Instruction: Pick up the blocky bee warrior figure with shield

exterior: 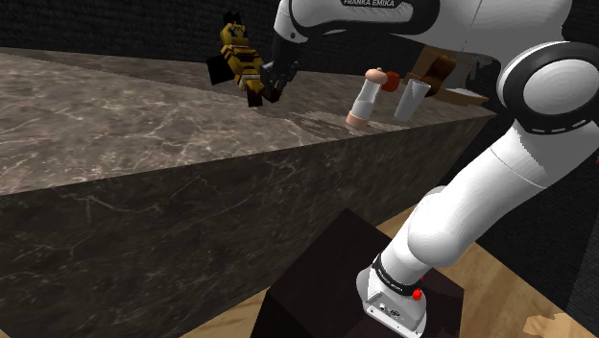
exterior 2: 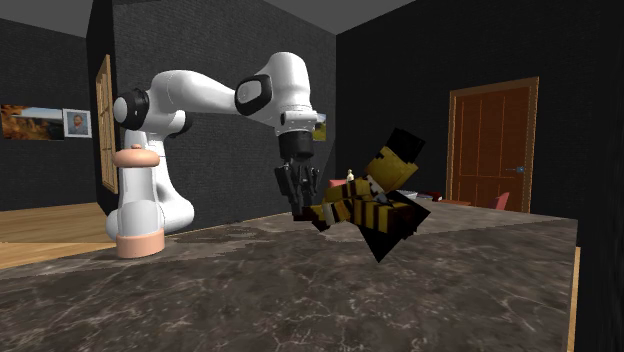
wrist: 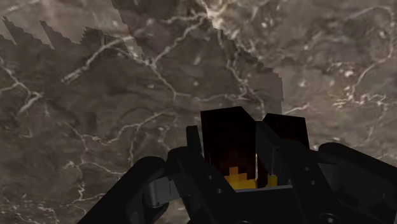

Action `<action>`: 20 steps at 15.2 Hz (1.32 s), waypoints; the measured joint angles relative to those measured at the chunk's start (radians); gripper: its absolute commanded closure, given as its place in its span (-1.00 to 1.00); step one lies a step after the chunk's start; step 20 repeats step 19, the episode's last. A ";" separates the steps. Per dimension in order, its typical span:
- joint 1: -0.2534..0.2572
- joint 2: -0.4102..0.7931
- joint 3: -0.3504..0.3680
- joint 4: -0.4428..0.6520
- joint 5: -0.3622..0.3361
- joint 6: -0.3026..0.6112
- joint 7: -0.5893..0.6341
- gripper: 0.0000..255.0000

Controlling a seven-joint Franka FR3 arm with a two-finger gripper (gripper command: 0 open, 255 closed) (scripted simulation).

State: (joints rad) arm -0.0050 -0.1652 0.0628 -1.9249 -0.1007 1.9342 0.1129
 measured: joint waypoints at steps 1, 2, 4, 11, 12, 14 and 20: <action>0.000 0.000 0.000 0.000 0.000 0.000 0.000 1.00; 0.000 0.000 0.000 0.000 0.000 0.000 0.000 1.00; 0.000 0.000 0.000 0.005 0.000 -0.006 -0.001 1.00; 0.001 0.010 0.002 0.103 0.002 -0.094 -0.007 1.00; 0.001 0.009 0.001 0.115 0.003 -0.105 -0.009 1.00; 0.001 0.018 0.002 0.151 0.003 -0.133 -0.010 1.00; 0.001 0.030 0.003 0.228 0.003 -0.198 -0.016 1.00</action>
